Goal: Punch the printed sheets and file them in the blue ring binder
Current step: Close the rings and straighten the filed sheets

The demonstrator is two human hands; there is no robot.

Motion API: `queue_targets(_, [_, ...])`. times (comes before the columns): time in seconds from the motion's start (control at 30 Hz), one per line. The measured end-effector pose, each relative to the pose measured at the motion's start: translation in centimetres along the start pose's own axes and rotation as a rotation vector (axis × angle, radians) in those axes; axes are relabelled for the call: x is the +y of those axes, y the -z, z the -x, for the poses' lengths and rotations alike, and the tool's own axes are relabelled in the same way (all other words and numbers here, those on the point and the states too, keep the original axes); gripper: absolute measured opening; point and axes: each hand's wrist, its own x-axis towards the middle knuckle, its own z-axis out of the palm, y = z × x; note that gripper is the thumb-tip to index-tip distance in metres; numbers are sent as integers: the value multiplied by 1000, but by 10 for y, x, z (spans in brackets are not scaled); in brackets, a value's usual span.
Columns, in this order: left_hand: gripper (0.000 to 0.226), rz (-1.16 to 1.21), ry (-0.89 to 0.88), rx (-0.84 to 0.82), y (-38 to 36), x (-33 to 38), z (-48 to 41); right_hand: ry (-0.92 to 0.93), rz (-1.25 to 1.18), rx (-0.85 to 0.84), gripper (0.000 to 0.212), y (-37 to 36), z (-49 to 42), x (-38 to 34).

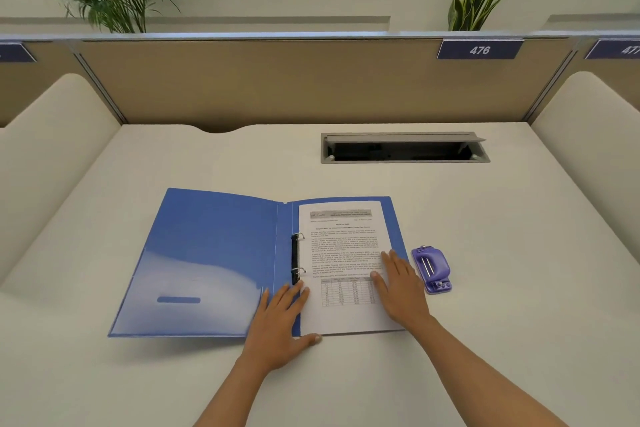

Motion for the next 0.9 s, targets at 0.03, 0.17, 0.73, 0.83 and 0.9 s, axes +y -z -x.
queue_targets(0.03, [89,-6,-8,16,-1,0,1,7,-4,-6,86,-3,0,2])
queue_targets(0.17, [81,115,-34,203,6,4,1,28,-88,-14,82,-13,0,11])
queue_targets(0.73, [23,616,573,92,61,-3,-109,148,-2,-98,88,-13,8,33])
queue_targets(0.83, [45,639,623,67,59,-6,-117,153,21,-109,88,-12,8,32])
queue_targets(0.9, [46,655,661,36,59,-8,-121,158,37,-113,89,-11,9,31])
